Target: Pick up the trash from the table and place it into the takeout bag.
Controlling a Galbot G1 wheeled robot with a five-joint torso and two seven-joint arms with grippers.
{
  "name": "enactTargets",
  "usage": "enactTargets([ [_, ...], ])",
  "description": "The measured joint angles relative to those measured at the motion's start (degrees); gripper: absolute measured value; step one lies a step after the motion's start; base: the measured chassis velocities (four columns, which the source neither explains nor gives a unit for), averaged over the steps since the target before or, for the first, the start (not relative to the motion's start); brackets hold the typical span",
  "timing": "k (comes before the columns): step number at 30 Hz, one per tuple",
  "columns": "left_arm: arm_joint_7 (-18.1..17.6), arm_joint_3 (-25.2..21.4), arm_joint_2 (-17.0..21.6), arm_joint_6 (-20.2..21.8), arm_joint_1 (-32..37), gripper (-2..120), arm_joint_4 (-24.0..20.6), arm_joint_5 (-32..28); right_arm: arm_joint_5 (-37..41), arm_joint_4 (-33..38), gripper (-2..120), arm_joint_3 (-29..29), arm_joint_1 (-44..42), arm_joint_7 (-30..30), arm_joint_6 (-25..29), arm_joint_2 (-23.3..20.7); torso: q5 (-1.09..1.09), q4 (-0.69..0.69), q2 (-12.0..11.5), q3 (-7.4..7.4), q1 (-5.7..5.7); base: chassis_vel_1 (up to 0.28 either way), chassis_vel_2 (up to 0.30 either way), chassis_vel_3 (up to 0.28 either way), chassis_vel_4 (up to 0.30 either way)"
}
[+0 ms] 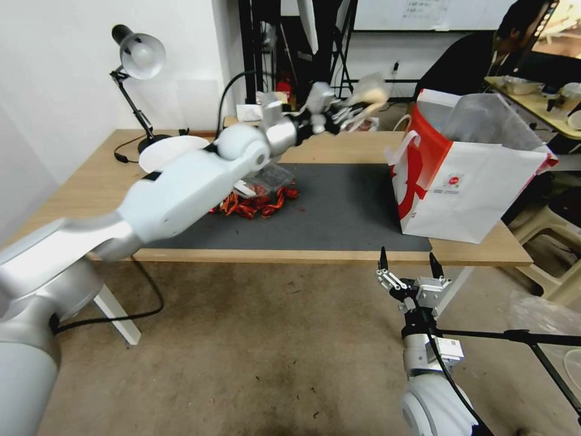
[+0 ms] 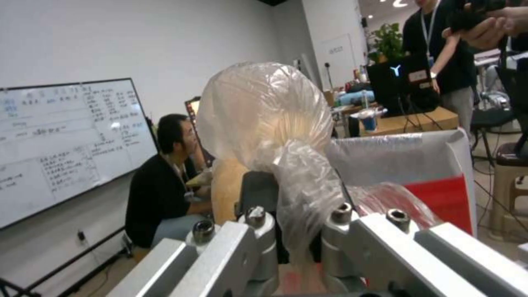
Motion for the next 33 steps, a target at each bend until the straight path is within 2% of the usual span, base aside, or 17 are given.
enactTargets([
  [2,0.0,0.35,-0.48,0.01,-0.49,3,0.34,-0.06,0.0,0.0,100,0.01,0.02,0.0,0.0,0.01,-0.01,0.0,0.0,0.0,0.0,0.0,0.0,0.0,0.0],
  [9,0.06,4.21,-5.93,0.02,-4.67,3,5.33,-0.37,0.0,0.0,100,0.2,0.19,0.14,-0.05,0.19,0.0,-0.01,0.0,0.0,0.0,0.0,0.0,0.0,0.0],
  [14,0.39,4.8,-8.59,-0.02,-5.65,3,7.55,-0.26,0.02,0.0,100,0.25,0.12,0.19,-0.06,0.28,-0.01,-0.01,0.0,0.0,0.0,0.0,0.0,0.0,0.0],
  [20,0.92,5.71,-13.88,-0.26,-6.76,3,11.86,0.17,0.05,-0.26,100,0.27,0.1,0.23,-0.03,0.41,0.0,-0.01,0.0,0.0,0.0,0.0,0.0,0.0,0.0],
  [22,0.92,5.71,-13.88,-0.26,-6.76,3,11.86,0.17,0.05,-0.26,100,0.27,0.1,0.23,-0.03,0.41,0.0,-0.01,0.0,0.0,0.0,0.0,0.0,0.0,0.0],
  [23,1.23,6.46,-16.97,-0.34,-7.05,3,14.36,0.68,0.07,-0.36,100,0.25,0.2,0.23,-0.02,0.46,0.0,-0.02,0.0,0.0,0.0,0.0,0.0,0.0,0.0],
  [25,1.89,7.61,-19.97,-0.59,-7.26,3,17.32,1.55,0.07,-0.5,100,0.17,0.3,0.23,-0.01,0.51,0.0,-0.02,0.0,0.0,0.0,0.0,0.0,0.0,0.0],
  [29,3.0,8.31,-22.51,-0.73,-7.28,3,20.25,2.99,0.07,-0.5,100,0.15,0.3,0.25,0.01,0.52,0.0,-0.03,0.0,0.0,0.0,0.0,0.0,0.0,0.0],
  [33,3.99,8.66,-22.82,-0.75,-7.45,3,21.82,4.63,0.08,-0.59,100,0.26,0.21,0.27,0.18,0.4,-0.01,-0.01,0.0,0.0,0.0,0.0,0.0,0.0,0.0],
])
